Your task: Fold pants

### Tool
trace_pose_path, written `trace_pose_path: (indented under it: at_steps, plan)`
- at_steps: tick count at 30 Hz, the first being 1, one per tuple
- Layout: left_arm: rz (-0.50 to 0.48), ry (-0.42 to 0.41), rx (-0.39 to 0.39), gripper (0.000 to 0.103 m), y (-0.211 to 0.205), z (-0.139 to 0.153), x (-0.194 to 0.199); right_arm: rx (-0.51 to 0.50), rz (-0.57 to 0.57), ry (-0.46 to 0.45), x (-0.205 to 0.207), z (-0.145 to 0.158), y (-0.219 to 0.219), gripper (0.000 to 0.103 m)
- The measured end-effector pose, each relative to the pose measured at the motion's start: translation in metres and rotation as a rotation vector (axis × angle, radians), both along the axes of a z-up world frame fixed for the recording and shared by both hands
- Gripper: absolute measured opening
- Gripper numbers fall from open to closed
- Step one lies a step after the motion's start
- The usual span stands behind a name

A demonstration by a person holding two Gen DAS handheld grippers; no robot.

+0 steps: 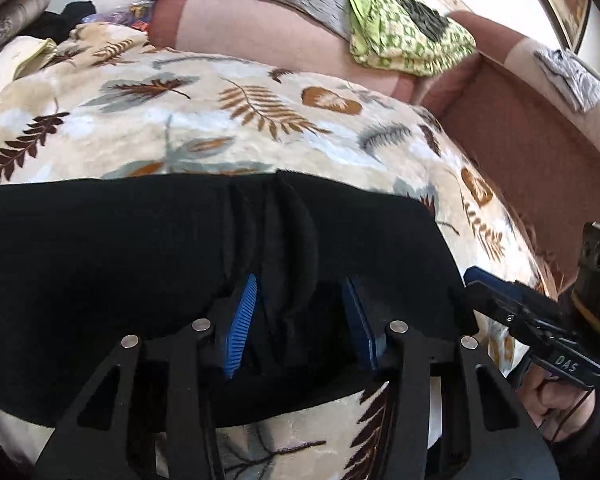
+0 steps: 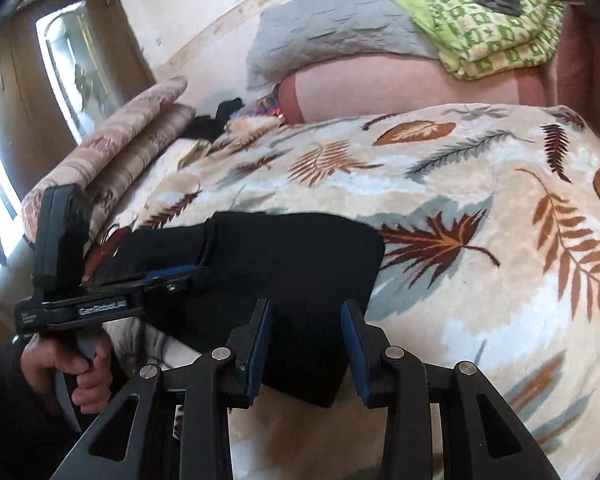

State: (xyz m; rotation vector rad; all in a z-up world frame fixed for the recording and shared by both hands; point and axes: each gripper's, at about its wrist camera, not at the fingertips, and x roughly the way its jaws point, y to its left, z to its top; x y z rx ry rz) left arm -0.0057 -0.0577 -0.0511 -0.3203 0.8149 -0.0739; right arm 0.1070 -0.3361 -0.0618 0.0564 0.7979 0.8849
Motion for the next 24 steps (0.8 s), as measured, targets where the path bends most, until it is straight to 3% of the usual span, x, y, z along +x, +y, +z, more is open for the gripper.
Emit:
trace_pose_path:
  at_steps: [2, 3, 5, 7, 8, 10, 11, 12, 13, 17, 19, 21, 23, 24]
  plan:
    - [0.037, -0.067, 0.052, 0.046, -0.003, 0.016, -0.008, -0.013, 0.038, 0.034, 0.002, -0.008, 0.008, 0.037]
    - [0.03, -0.124, 0.038, 0.046, -0.006, 0.029, -0.01, -0.043, 0.069, 0.059, 0.002, -0.017, 0.012, 0.037]
    - [-0.028, -0.208, -0.038, 0.049, -0.015, 0.051, -0.01, -0.027, 0.076, 0.027, 0.0, -0.023, 0.011, 0.037]
    - [-0.11, -0.249, -0.097, 0.065, -0.026, 0.061, -0.004, 0.014, 0.074, 0.057, 0.004, -0.023, 0.006, 0.037]
    - [-0.15, -0.234, -0.1, 0.066, -0.035, 0.057, 0.01, 0.028, 0.075, 0.068, 0.005, -0.024, 0.003, 0.037]
    - [-0.108, -0.111, -0.007, 0.066, -0.039, 0.033, 0.037, 0.044, 0.077, 0.07, 0.005, -0.026, 0.0, 0.037]
    - [-0.07, 0.027, 0.06, 0.06, -0.035, 0.005, 0.057, 0.043, 0.077, 0.067, 0.004, -0.026, -0.001, 0.037]
    - [-0.057, 0.085, 0.052, 0.049, -0.029, -0.014, 0.065, 0.039, 0.079, 0.063, 0.003, -0.023, -0.001, 0.037]
    - [-0.065, 0.014, 0.047, 0.049, -0.024, -0.015, 0.059, 0.022, 0.086, 0.058, 0.004, -0.018, 0.0, 0.037]
    - [-0.078, 0.005, 0.054, 0.049, -0.024, -0.013, 0.058, 0.002, 0.022, -0.051, 0.016, 0.014, -0.001, 0.037]
    - [-0.074, -0.007, 0.038, 0.049, -0.022, -0.015, 0.057, -0.014, -0.037, -0.054, 0.038, 0.023, 0.005, 0.037]
    - [-0.074, -0.013, 0.036, 0.049, -0.023, -0.014, 0.054, -0.002, 0.009, 0.007, 0.057, 0.015, 0.019, 0.037]
    - [-0.074, -0.012, 0.043, 0.049, -0.021, -0.013, 0.051, -0.1, 0.081, 0.102, 0.071, -0.016, 0.043, 0.038]
    - [-0.077, -0.013, 0.048, 0.049, -0.022, -0.014, 0.045, -0.127, 0.104, 0.059, 0.068, -0.026, 0.049, 0.038]
